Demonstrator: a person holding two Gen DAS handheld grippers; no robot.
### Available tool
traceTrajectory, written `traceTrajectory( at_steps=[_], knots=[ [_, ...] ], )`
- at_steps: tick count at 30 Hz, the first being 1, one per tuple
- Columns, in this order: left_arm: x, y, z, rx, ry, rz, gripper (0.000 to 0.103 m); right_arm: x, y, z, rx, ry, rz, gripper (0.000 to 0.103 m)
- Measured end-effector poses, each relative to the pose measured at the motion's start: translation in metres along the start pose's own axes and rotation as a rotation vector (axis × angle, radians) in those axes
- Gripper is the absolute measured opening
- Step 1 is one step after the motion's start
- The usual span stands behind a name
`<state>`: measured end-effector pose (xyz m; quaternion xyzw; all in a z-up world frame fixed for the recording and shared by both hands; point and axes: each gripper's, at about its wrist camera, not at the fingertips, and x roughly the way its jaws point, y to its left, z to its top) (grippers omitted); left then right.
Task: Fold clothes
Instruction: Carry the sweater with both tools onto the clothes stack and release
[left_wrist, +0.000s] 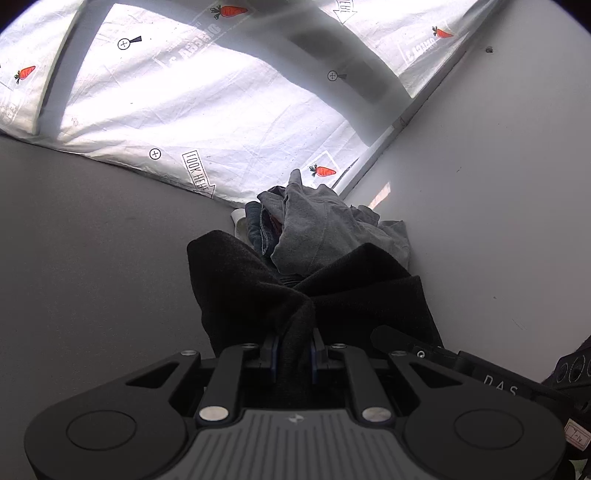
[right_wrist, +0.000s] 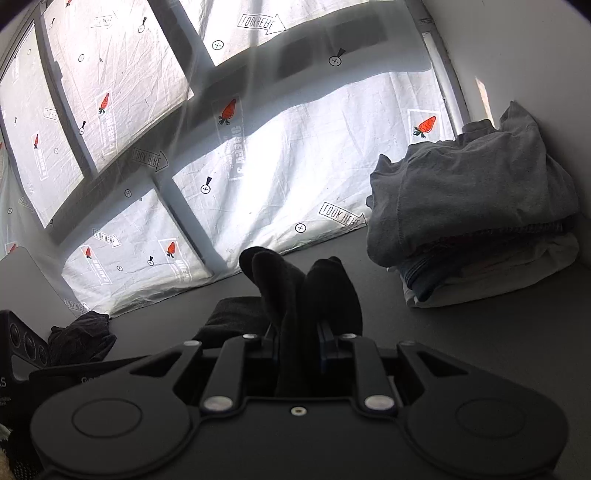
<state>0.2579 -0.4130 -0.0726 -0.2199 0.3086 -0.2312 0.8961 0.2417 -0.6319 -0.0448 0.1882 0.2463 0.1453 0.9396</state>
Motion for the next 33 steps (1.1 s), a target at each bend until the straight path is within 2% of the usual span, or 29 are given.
traceTrajectory(
  at_steps=[8,12,14,20,25,30,32,33],
  knots=[
    [0.054,-0.09,0.035,0.111,-0.05,-0.061,0.016,-0.031,-0.073,0.059,0.019,-0.166,-0.051,0.019],
    [0.08,-0.128,0.055,0.203,-0.073,-0.088,0.016,-0.037,-0.099,0.088,0.009,-0.246,-0.052,0.019],
    [0.096,-0.138,0.067,0.218,-0.084,-0.098,0.016,-0.035,-0.11,0.1,0.016,-0.281,-0.056,0.019],
    [0.134,-0.153,0.099,0.234,-0.134,-0.101,0.016,-0.018,-0.14,0.142,0.04,-0.359,-0.057,0.019],
    [0.162,-0.158,0.123,0.258,-0.168,-0.091,0.016,0.005,-0.156,0.17,0.038,-0.391,-0.051,0.019],
    [0.188,-0.155,0.148,0.278,-0.199,-0.091,0.016,0.033,-0.167,0.2,-0.023,-0.415,-0.05,0.019],
    [0.204,-0.15,0.156,0.292,-0.202,-0.057,0.018,0.048,-0.175,0.212,-0.037,-0.409,-0.066,0.019],
    [0.217,-0.147,0.159,0.308,-0.197,0.002,0.023,0.056,-0.179,0.217,-0.042,-0.404,-0.075,0.02]
  ],
)
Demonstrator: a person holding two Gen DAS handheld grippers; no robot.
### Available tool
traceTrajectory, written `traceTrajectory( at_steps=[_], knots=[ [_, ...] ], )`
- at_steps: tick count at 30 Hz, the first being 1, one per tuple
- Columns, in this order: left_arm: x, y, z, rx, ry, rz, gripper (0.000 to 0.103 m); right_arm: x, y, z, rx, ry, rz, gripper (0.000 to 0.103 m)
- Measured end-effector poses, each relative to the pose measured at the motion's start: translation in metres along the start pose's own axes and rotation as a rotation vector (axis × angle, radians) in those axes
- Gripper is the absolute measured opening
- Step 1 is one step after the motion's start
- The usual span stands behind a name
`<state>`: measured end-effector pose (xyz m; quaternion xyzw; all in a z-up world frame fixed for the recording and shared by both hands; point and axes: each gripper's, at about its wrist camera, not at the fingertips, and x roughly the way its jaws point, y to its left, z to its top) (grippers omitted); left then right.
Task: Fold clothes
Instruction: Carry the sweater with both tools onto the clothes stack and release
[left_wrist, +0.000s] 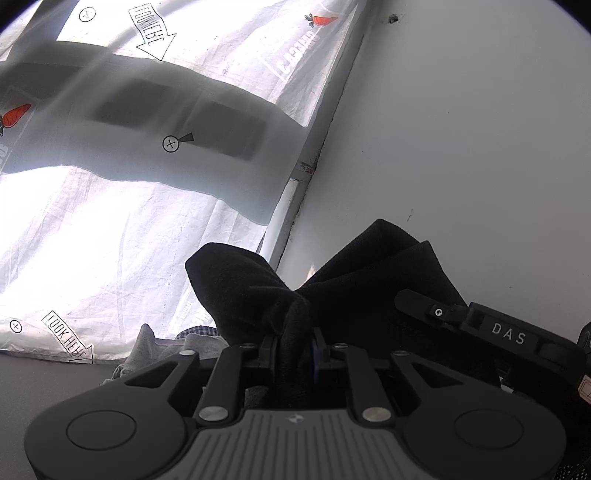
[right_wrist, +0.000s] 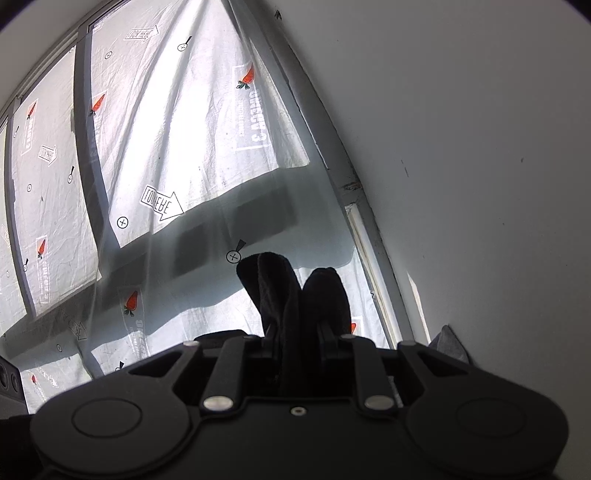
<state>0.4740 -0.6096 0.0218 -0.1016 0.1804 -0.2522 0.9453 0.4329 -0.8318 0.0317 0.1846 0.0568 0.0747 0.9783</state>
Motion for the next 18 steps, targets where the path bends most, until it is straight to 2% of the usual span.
traceTrajectory(
  at_steps=[3,5,6,7,8,10,11,13,14,16,18],
  knots=[
    [0.038,0.019,-0.011,0.037,0.087,0.162,0.024,0.034,-0.011,-0.004,-0.066,0.07,-0.088,0.023],
    [0.055,0.039,-0.021,-0.002,0.14,0.209,0.024,0.05,-0.017,-0.011,-0.136,0.09,-0.155,0.028],
    [0.06,0.047,-0.025,-0.019,0.15,0.223,0.024,0.055,-0.018,-0.014,-0.17,0.096,-0.186,0.039],
    [0.062,0.053,-0.028,-0.035,0.154,0.226,0.026,0.058,-0.018,-0.016,-0.202,0.103,-0.219,0.045],
    [0.063,0.058,-0.03,-0.05,0.153,0.223,0.027,0.059,-0.018,-0.018,-0.233,0.104,-0.239,0.045],
    [0.063,0.064,-0.033,-0.072,0.15,0.221,0.037,0.056,-0.012,-0.02,-0.306,0.072,-0.281,0.045],
    [0.062,0.064,-0.034,-0.072,0.149,0.229,0.037,0.053,-0.007,-0.022,-0.348,0.054,-0.304,0.045],
    [0.062,0.064,-0.036,-0.06,0.148,0.239,0.039,0.051,0.0,-0.03,-0.418,0.05,-0.29,0.045],
    [0.062,0.064,-0.038,-0.057,0.149,0.241,0.041,0.055,-0.001,-0.036,-0.415,0.077,-0.272,0.045],
    [0.064,0.068,-0.04,-0.061,0.153,0.26,0.059,0.07,-0.012,-0.047,-0.352,0.173,-0.232,0.045],
    [0.067,0.073,-0.041,-0.064,0.155,0.283,0.07,0.092,-0.032,-0.062,-0.25,0.302,-0.229,0.048]
  ],
)
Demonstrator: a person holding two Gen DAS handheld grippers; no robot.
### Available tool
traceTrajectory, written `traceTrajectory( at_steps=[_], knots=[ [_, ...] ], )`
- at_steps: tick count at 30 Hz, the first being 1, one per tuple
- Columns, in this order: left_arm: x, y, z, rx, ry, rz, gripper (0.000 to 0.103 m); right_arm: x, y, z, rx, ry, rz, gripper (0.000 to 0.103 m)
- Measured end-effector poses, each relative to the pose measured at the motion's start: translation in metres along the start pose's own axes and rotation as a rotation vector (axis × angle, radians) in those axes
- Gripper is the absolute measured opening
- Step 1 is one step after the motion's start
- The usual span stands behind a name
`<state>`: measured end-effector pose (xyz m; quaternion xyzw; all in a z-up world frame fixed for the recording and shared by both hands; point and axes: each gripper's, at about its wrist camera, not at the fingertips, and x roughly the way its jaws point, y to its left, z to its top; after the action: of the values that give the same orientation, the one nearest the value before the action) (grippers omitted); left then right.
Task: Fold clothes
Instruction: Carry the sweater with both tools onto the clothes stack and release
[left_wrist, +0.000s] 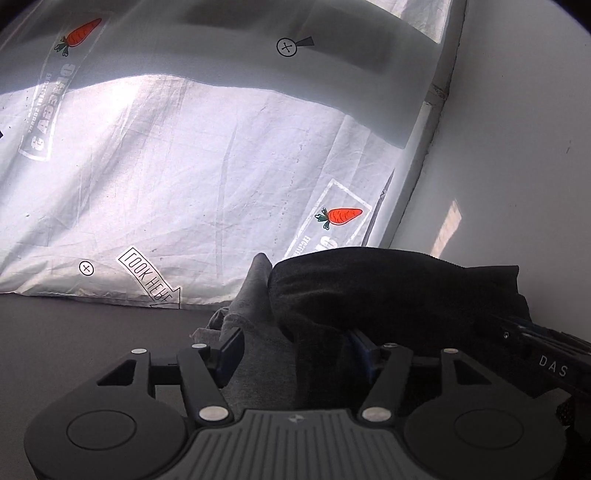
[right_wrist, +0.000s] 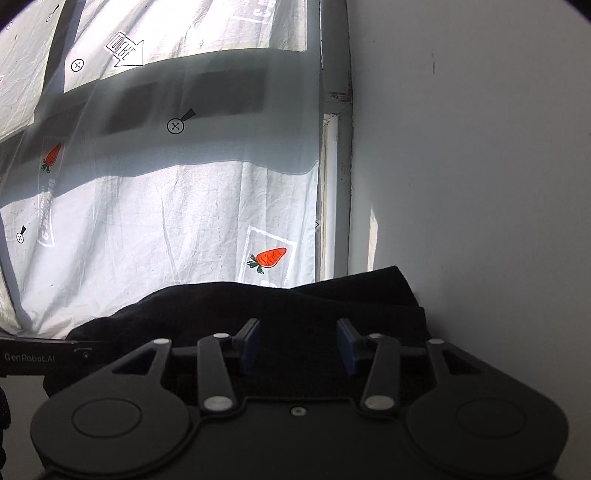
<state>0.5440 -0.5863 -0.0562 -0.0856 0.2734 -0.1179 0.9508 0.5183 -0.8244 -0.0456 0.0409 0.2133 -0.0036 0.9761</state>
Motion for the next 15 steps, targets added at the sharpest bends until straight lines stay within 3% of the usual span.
traceTrajectory(
  at_steps=[2,4,5,6,9,15],
  knots=[
    [-0.012,0.002,0.0,0.037,-0.04,0.009,0.073,0.004,0.002,0.0,-0.016,0.044,-0.012,0.05],
    [-0.03,0.002,-0.001,0.107,-0.101,0.026,0.087,-0.009,0.006,0.009,-0.034,0.034,-0.003,0.069],
    [-0.04,0.002,-0.003,0.144,-0.136,0.05,0.092,-0.015,0.007,0.012,-0.032,0.023,0.002,0.086],
    [-0.051,0.003,-0.005,0.173,-0.166,0.069,0.098,-0.025,0.01,0.014,-0.036,0.005,0.004,0.094],
    [-0.083,0.012,-0.012,0.21,-0.216,0.086,0.103,-0.053,0.02,0.016,-0.075,-0.025,-0.001,0.102],
    [-0.155,0.035,-0.02,0.155,-0.282,0.06,0.103,-0.103,0.047,0.008,-0.087,-0.058,-0.001,0.103]
  ],
)
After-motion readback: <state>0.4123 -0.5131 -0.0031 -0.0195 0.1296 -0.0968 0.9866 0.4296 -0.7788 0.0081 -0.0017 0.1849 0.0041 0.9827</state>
